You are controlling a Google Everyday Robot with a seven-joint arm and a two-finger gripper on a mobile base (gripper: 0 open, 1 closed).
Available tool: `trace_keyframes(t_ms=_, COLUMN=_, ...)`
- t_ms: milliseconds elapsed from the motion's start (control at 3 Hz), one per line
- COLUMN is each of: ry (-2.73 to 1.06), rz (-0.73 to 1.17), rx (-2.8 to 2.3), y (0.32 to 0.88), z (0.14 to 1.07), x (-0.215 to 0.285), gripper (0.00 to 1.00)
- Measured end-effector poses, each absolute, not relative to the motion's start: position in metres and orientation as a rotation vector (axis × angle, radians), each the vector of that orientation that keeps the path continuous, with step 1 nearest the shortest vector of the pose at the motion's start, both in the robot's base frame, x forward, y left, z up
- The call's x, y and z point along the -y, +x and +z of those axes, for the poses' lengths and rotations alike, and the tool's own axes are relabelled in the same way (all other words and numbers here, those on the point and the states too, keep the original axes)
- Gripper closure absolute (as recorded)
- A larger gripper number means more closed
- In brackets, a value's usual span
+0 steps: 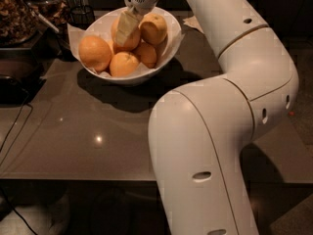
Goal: Pick orange from white bowl
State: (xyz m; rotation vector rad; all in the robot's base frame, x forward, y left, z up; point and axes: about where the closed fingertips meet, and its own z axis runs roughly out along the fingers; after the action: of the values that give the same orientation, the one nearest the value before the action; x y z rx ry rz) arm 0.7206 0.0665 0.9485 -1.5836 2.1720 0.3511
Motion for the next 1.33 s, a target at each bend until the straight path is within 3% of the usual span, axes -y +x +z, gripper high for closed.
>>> trace_keyframes(t_ms=1333, ry=-1.565, rz=0.404, rx=-2.022, y=0.685, z=1.008, x=-0.065, gripper=1.00)
